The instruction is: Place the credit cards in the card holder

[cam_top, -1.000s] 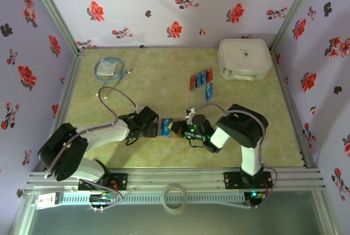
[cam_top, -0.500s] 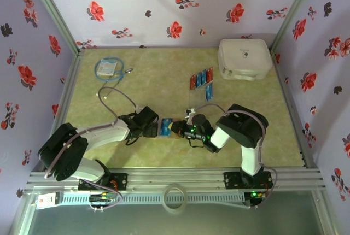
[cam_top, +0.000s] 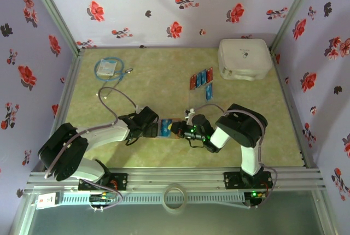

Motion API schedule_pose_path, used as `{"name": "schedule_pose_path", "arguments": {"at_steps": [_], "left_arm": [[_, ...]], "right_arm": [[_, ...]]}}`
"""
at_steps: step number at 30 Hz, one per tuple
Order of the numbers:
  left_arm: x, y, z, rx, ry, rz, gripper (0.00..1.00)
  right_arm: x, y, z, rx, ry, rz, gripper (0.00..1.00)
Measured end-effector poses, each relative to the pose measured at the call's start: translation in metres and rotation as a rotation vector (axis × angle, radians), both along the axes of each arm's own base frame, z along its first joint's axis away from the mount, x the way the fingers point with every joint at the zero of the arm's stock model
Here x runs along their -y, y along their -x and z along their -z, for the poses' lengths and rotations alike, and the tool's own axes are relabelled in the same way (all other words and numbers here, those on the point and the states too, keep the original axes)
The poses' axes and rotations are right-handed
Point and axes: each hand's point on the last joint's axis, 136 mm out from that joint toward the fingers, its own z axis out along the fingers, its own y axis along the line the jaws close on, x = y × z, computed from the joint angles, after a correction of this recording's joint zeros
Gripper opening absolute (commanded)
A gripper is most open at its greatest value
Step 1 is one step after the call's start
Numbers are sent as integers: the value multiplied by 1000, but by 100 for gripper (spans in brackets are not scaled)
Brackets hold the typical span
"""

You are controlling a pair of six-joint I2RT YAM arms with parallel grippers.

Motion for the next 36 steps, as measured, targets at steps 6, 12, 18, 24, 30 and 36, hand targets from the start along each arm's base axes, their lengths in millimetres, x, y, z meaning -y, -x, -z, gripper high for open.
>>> {"name": "schedule_pose_path", "arguments": {"at_steps": [6,12,18,24,30,36], "left_arm": [[0,0,0,0,0,0,100],[0,0,0,0,0,0,100],[0,0,0,0,2,-4,100],[-2,-1,-1,-1,10,-25,100],[-17,-7,-9,0,14,-82,100],[-30,-15,-22,21,45,-138,100]], "right_arm": [[-1,1,1,1,-7,-9,0],[-5,1,0,-1,-14,-24,15],[-11,1,-9,11,-25,-54,30],[-16,1,-15,15,47,-84,43],[-16,0,-16,13,190,-124,54],[-11,-4,-12,7,348,-156,56]]}}
